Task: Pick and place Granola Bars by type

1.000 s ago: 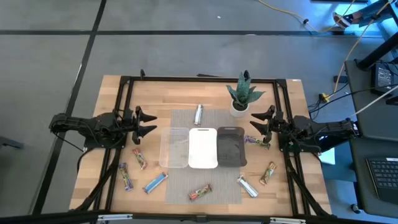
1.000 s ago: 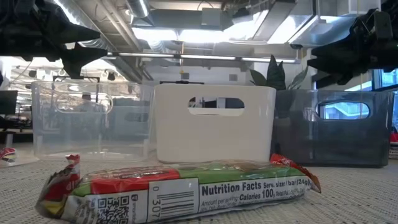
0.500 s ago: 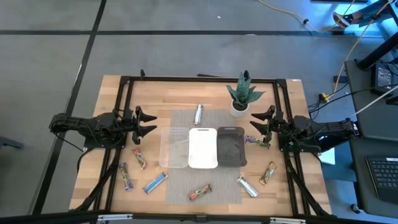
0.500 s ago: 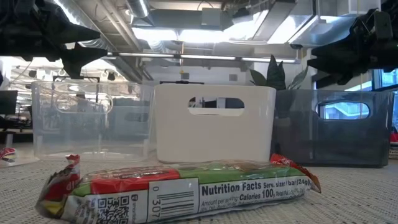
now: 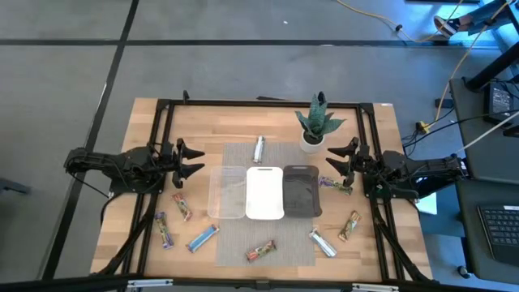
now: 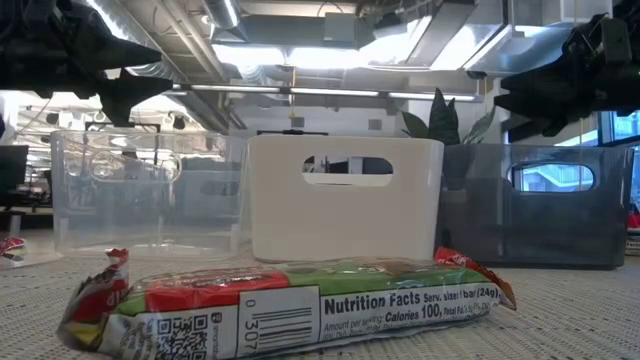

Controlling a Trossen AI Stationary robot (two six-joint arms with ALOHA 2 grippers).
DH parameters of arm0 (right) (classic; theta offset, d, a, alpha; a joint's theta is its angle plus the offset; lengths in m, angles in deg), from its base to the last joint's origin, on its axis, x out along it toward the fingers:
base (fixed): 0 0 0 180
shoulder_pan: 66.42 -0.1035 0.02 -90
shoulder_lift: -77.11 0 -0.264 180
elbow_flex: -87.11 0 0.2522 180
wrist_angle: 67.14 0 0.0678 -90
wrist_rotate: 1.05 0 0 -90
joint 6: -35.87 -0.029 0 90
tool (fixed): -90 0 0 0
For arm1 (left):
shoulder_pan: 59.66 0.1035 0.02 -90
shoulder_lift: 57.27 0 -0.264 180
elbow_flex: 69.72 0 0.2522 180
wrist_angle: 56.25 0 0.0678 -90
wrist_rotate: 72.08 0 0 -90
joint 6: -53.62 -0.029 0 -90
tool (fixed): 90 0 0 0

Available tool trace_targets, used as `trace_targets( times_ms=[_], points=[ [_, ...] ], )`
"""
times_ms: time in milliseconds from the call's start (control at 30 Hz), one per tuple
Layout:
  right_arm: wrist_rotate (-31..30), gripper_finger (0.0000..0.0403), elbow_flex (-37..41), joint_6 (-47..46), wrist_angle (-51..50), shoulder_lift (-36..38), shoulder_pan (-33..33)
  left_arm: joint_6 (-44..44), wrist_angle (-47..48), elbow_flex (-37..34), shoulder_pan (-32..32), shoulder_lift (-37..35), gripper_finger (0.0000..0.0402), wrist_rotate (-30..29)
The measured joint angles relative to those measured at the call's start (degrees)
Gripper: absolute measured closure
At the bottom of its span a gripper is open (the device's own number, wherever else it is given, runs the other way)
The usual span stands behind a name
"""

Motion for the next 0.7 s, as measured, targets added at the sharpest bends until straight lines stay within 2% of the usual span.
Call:
trace_targets(
  times_ms=[300,500,600,700],
  points=[
    [-3.4,0.0205,0.0,1.9,0.2,0.0,0.0,0.0,0.0,0.0,0.0,0.0,0.0178,0.0],
    [-3.6,0.0205,0.0,-6.3,4.7,0.0,0.0,0.0,0.0,0.0,0.0,0.0,0.0176,0.0],
    [-3.7,0.0205,-0.1,-6.4,8.6,0.0,0.0,0.0,0.0,0.0,0.0,0.0,0.0177,0.0],
    [-3.6,0.0205,-1.6,-4.2,8.4,0.0,0.0,0.0,-0.2,0.0,0.0,0.0,0.0177,-1.9]
  ],
)
